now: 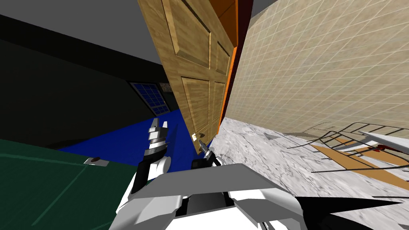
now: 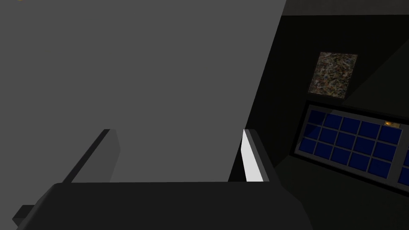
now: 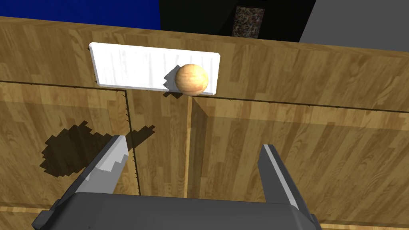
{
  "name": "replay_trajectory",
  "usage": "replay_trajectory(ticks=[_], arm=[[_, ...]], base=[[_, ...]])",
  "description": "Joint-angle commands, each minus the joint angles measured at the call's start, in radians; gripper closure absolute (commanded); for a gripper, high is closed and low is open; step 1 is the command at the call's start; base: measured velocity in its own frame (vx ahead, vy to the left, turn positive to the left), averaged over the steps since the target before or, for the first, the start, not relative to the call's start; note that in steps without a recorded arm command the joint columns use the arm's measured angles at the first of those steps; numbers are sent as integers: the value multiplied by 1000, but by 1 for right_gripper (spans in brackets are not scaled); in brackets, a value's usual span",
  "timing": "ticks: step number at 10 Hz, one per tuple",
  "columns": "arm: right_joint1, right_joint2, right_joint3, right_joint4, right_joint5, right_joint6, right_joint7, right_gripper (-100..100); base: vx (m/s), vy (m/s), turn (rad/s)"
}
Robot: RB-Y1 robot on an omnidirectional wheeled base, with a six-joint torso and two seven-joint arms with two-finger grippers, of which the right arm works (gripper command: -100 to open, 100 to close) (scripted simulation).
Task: Push the door open
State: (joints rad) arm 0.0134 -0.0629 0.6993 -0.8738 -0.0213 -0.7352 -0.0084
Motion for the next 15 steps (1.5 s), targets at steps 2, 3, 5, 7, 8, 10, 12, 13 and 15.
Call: replay_trajectory(ticks=[2, 3, 5, 7, 8, 10, 12, 13, 15], arm=[[-3, 0, -6, 5, 0, -5, 3, -100], [-5, 3, -9, 9, -1, -7, 4, -100], [-9, 15, -14, 15, -1, -11, 6, -100], [-7, 11, -12, 11, -1, -9, 5, 100], [-7, 11, -12, 11, -1, -9, 5, 100], [-7, 11, -12, 11, -1, -9, 5, 100], [-7, 11, -12, 11, -1, -9, 5, 100], [-10, 4, -30, 16, -6, -7, 9, 100], [-13, -1, -46, 20, -11, -7, 12, 100]], base=[[160, 143, 12], [171, 161, 34], [175, 127, 22], [27, 26, -3], [-20, -24, 11], [-16, -15, 0], [-6, -4, -1], [53, 96, -40], [107, 143, -34]])
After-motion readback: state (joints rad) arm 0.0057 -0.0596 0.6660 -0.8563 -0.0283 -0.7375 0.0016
